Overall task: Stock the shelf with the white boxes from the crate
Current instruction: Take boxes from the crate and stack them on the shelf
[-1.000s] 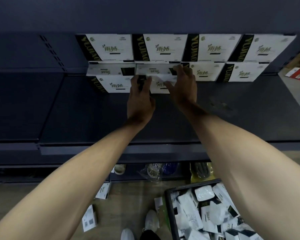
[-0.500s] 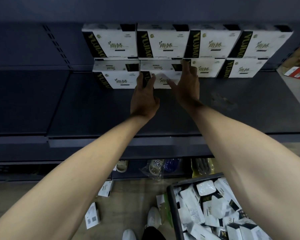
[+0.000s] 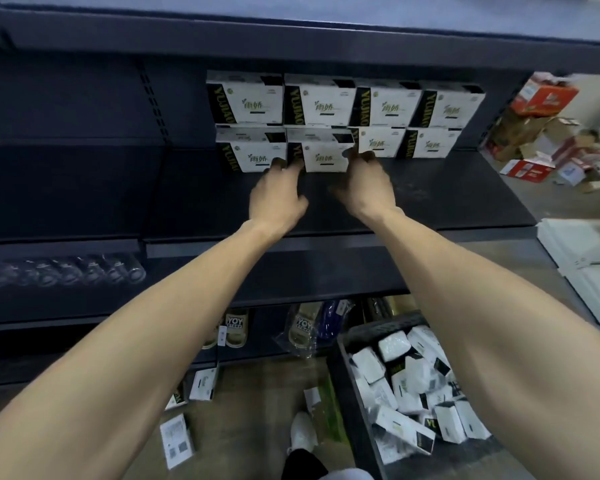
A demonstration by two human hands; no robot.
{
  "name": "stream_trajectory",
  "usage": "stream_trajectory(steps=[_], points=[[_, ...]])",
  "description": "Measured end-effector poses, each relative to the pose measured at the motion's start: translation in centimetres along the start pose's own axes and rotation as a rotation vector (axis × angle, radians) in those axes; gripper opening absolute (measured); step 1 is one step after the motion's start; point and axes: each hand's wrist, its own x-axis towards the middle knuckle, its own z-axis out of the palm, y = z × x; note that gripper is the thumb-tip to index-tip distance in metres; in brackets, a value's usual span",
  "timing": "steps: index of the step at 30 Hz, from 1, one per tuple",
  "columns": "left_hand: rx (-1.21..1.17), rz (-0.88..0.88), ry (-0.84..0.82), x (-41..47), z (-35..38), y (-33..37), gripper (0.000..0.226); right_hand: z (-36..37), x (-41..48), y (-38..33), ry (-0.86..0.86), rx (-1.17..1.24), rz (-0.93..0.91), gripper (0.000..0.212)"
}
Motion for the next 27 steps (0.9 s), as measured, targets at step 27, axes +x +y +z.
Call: stream_trajectory(steps=[27], points=[[0.204,0.381,-0.293,-16.7,10.3,24.6,0.048,-13.7,-27.1,23.9,-0.145,-0.326,0.109,0.059]])
